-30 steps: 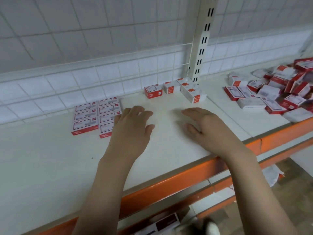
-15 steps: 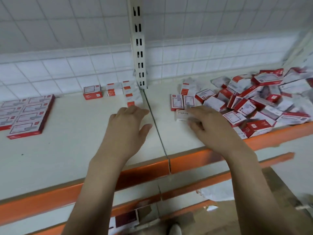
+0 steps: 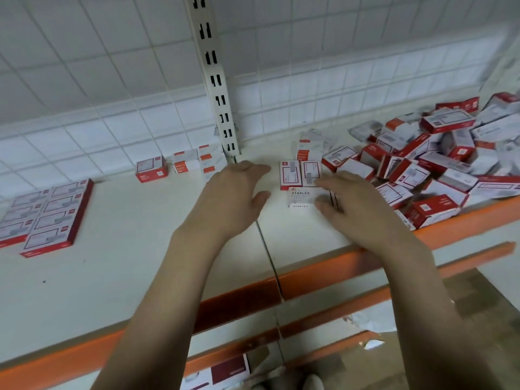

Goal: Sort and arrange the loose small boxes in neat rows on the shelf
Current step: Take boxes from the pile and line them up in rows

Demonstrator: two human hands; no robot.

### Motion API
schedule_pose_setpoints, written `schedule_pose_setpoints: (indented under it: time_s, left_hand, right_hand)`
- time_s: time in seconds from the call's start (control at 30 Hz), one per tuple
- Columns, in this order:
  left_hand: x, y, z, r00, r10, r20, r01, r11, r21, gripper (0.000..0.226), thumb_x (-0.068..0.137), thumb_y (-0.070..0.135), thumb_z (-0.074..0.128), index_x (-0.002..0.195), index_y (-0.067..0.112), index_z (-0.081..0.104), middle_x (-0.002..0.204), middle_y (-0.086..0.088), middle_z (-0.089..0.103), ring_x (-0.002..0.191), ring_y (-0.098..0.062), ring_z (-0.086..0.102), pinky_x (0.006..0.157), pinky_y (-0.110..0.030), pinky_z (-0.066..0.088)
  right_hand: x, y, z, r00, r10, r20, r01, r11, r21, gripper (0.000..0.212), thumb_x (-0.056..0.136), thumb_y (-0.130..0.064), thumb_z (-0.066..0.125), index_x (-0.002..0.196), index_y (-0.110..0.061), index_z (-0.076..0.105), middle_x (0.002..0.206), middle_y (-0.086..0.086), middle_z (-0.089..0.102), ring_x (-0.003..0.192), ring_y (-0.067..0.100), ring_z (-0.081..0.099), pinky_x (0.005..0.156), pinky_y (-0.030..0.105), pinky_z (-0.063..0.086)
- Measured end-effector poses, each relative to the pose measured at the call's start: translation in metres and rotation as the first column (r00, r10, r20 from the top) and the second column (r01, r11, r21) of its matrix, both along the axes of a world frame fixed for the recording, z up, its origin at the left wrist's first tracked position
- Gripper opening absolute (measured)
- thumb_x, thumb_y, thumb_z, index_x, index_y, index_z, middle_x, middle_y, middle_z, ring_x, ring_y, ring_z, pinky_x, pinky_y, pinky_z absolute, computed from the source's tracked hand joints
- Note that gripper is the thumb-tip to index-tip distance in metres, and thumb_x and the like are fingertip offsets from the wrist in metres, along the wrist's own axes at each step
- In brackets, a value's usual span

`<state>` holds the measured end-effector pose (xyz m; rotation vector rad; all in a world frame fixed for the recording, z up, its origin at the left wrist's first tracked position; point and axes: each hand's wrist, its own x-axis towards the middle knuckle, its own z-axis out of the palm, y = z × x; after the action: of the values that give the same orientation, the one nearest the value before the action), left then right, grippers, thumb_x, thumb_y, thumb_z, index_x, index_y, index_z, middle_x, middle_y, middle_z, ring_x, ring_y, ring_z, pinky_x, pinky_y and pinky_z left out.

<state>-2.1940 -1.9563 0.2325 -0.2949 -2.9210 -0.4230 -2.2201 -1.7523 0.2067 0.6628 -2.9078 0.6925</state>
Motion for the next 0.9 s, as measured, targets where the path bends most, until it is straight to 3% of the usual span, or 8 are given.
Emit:
schedule_pose_setpoints:
  time_s: [0.17, 0.27, 0.37, 0.5, 0.63, 0.77, 0.9]
  left_hand:
    - [-0.06, 0.012, 0.001, 0.97, -0.118, 0.212, 0.152, 0.977, -0.152, 0.055, 0.092, 0.018, 0.05, 0.144, 0.019, 0.031, 0.14, -0.004, 0.041, 0.13, -0.021, 0.036, 0.106, -0.036, 0.033]
    - [-0.08, 0.019, 0.003, 0.934, -0.128, 0.334, 0.183, 0.973, -0.139, 0.063, 0.09, 0.031, 0.055, 0.144, 0.016, 0.026, 0.143, -0.005, 0.036, 0.134, -0.021, 0.031, 0.107, -0.034, 0.028]
    - [-0.09, 0.022, 0.002, 0.898, -0.176, 0.403, 0.235, 0.967, -0.101, 0.061, 0.085, 0.028, 0.061, 0.139, 0.017, 0.034, 0.137, -0.006, 0.042, 0.127, -0.023, 0.04, 0.102, -0.035, 0.035]
    - [-0.099, 0.021, -0.007, 0.88, -0.215, 0.423, 0.273, 0.959, -0.081, 0.06, 0.08, 0.023, 0.063, 0.135, 0.023, 0.038, 0.127, 0.0, 0.049, 0.119, -0.021, 0.047, 0.096, -0.034, 0.041]
    - [-0.098, 0.02, -0.011, 0.887, -0.218, 0.407, 0.255, 0.966, -0.039, 0.066, 0.084, 0.022, 0.061, 0.142, 0.023, 0.03, 0.136, -0.001, 0.043, 0.125, -0.02, 0.041, 0.093, -0.028, 0.035]
    - [-0.09, 0.006, -0.011, 0.907, -0.165, 0.388, 0.176, 0.984, 0.007, 0.083, 0.079, 0.03, 0.068, 0.146, 0.025, 0.019, 0.135, 0.001, 0.037, 0.125, -0.018, 0.039, 0.086, -0.024, 0.034]
    - [-0.069, -0.007, -0.003, 0.943, -0.117, 0.311, 0.095, 0.992, 0.085, 0.085, 0.076, 0.026, 0.07, 0.146, 0.022, 0.022, 0.127, 0.001, 0.035, 0.115, -0.016, 0.042, 0.08, -0.025, 0.042]
  right_hand:
    - [0.005, 0.011, 0.008, 0.998, -0.062, -0.001, 0.062, 0.998, 0.016, 0.043, 0.088, -0.019, 0.057, 0.13, -0.013, 0.052, 0.123, 0.01, 0.053, 0.114, 0.029, 0.047, 0.095, 0.033, 0.037]
    - [0.01, 0.019, 0.008, 0.995, -0.099, -0.012, 0.099, 0.995, 0.027, 0.046, 0.087, -0.017, 0.057, 0.132, -0.016, 0.051, 0.125, 0.007, 0.051, 0.117, 0.026, 0.046, 0.097, 0.03, 0.035]
    - [0.012, 0.024, 0.007, 0.992, -0.123, -0.029, 0.123, 0.992, -0.002, 0.047, 0.086, -0.013, 0.056, 0.133, -0.017, 0.051, 0.122, 0.006, 0.053, 0.118, 0.025, 0.046, 0.097, 0.028, 0.035]
    - [0.011, 0.025, 0.007, 0.989, -0.141, -0.047, 0.142, 0.99, 0.002, 0.046, 0.087, -0.014, 0.057, 0.132, -0.015, 0.051, 0.12, 0.007, 0.054, 0.117, 0.026, 0.047, 0.095, 0.03, 0.037]
    - [0.009, 0.02, 0.005, 0.993, -0.109, -0.053, 0.11, 0.994, 0.011, 0.048, 0.088, -0.016, 0.056, 0.135, -0.019, 0.048, 0.125, 0.004, 0.051, 0.12, 0.022, 0.044, 0.098, 0.027, 0.034]
    - [0.004, 0.011, 0.008, 0.996, -0.081, -0.041, 0.083, 0.996, 0.045, 0.047, 0.089, -0.021, 0.056, 0.136, -0.019, 0.045, 0.126, 0.005, 0.05, 0.12, 0.023, 0.043, 0.096, 0.027, 0.033]
    - [-0.004, -0.001, 0.014, 0.999, -0.035, 0.001, 0.035, 0.998, 0.045, 0.045, 0.089, -0.025, 0.058, 0.133, -0.019, 0.049, 0.12, 0.005, 0.052, 0.112, 0.023, 0.049, 0.091, 0.03, 0.039]
